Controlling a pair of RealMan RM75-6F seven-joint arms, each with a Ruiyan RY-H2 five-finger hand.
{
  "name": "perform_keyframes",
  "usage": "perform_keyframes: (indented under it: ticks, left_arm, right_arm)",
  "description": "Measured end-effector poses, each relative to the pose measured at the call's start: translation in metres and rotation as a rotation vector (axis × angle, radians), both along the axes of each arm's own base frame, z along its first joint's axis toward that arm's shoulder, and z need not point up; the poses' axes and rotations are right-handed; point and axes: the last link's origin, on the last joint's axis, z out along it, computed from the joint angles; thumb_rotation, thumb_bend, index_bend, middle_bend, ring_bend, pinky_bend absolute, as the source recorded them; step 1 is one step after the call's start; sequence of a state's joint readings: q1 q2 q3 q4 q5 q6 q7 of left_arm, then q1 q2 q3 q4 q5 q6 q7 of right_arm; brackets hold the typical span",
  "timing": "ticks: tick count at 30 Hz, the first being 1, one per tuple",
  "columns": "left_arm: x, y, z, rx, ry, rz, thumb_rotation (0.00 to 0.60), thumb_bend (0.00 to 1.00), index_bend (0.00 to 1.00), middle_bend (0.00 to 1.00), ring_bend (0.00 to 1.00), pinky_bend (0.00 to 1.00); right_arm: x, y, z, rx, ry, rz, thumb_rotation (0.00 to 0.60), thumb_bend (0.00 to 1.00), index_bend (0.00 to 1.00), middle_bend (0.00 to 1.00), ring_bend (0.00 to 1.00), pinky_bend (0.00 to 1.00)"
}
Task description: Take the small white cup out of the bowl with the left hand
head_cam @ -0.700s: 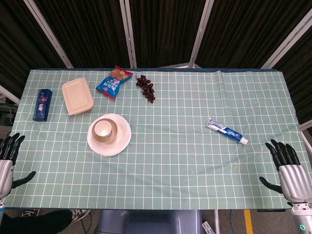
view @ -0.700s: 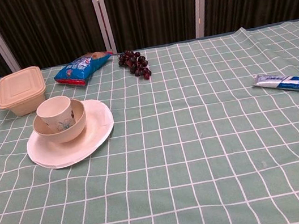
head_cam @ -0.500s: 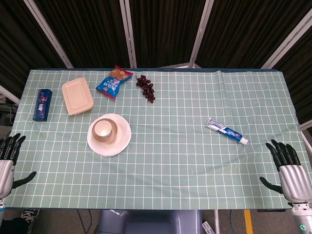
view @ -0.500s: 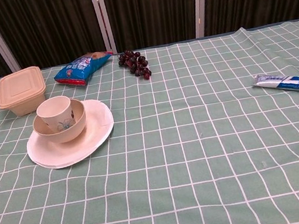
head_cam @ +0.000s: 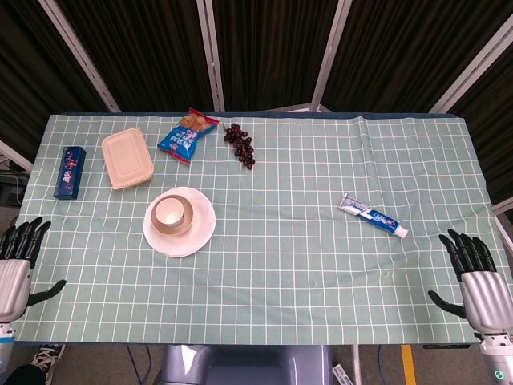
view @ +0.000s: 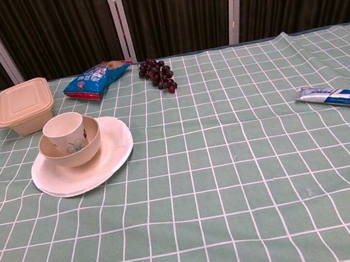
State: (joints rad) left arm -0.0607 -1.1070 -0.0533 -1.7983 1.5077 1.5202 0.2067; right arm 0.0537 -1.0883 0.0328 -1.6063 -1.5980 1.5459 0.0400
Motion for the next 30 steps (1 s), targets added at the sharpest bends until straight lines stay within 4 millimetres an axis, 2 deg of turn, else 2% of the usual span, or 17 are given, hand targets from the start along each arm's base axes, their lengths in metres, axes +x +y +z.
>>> perform_keyframes:
  ticks: [2, 7, 12, 21, 30]
  left_arm:
    - [0.002, 0.005, -0.003, -0.005, -0.005, -0.009, 0.600, 0.00, 0.02, 0.00, 0.00, 0.00]
    - [0.012, 0.032, -0.021, -0.025, -0.021, -0.049, 0.600, 0.06, 0.26, 0.00, 0.00, 0.00]
    - [0.020, 0.062, -0.043, -0.070, 0.011, -0.053, 0.600, 0.14, 0.38, 0.00, 0.00, 0.00]
    - [0.041, 0.112, -0.088, -0.130, 0.034, -0.064, 0.600, 0.22, 0.46, 0.00, 0.00, 0.00]
    - [0.059, 0.138, -0.112, -0.158, 0.045, -0.077, 0.600, 0.28, 0.48, 0.00, 0.00, 0.00]
  right_arm:
    - [-0.001, 0.000, 0.001, -0.002, -0.002, -0.001, 0.600, 0.06, 0.00, 0.00, 0.00, 0.00]
    - [-0.001, 0.000, 0.003, -0.001, -0.013, -0.002, 0.600, 0.06, 0.00, 0.00, 0.00, 0.00]
    - [0.000, 0.000, 0.004, -0.001, -0.018, 0.001, 0.600, 0.06, 0.00, 0.00, 0.00, 0.00]
    - [-0.002, -0.002, 0.007, -0.003, -0.034, -0.006, 0.600, 0.06, 0.00, 0.00, 0.00, 0.00]
    - [-0.004, -0.003, 0.008, -0.001, -0.044, -0.011, 0.600, 0.06, 0.00, 0.00, 0.00, 0.00]
